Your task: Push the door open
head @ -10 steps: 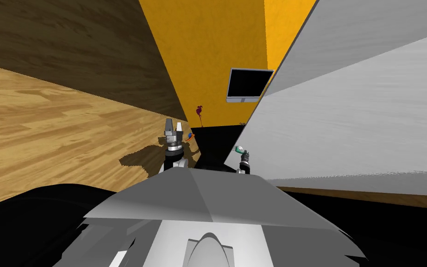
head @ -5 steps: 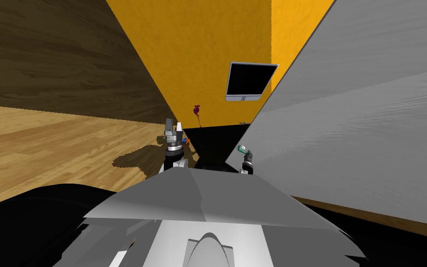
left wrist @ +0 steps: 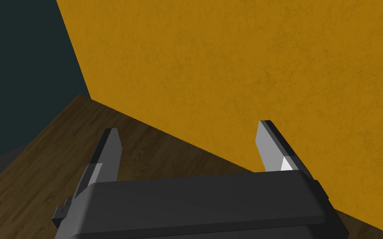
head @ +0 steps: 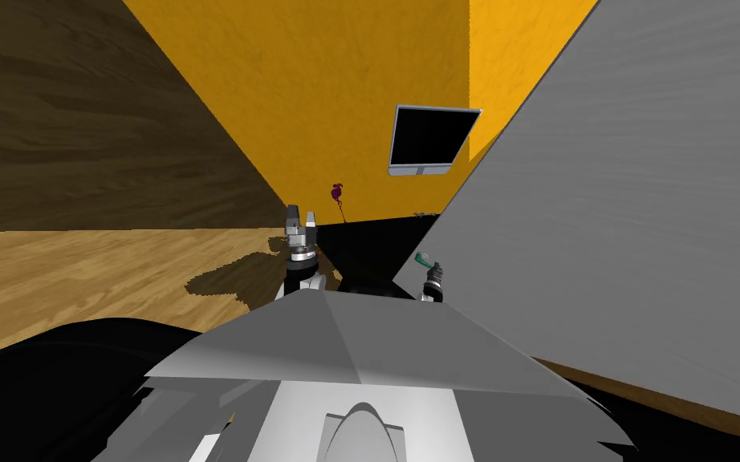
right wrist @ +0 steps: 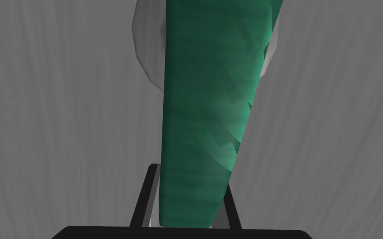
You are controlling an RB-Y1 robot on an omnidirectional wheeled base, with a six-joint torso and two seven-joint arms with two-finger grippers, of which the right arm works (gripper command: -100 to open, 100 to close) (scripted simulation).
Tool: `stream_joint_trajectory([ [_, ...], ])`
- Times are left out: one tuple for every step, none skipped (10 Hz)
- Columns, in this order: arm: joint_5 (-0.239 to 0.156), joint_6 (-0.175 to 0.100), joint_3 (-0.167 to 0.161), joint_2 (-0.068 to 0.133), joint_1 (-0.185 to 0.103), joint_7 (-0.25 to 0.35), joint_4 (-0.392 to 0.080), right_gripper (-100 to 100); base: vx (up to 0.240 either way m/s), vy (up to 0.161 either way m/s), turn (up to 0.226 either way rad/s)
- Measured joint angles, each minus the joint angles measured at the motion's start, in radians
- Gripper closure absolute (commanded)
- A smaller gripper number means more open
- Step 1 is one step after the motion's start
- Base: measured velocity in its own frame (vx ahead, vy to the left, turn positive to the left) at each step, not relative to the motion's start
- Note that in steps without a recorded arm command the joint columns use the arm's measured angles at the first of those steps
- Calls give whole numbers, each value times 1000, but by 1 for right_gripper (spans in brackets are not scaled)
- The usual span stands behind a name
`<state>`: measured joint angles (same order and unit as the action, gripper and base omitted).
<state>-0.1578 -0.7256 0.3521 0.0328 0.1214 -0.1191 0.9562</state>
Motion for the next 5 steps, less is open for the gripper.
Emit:
stream_joint_trajectory([
  [-6,-6,12,-1,-11,-7,-12,100,174,6,-64],
  [-11,1,20,-5,3,-8,4,100,168,-3,-47],
  [-15,4,29,-7,6,-10,8,100,131,-2,-34],
  [-20,2,39,-10,1,-15,4,100,138,18,-39],
  [-25,7,49,-15,6,-20,16,100,168,31,-78],
])
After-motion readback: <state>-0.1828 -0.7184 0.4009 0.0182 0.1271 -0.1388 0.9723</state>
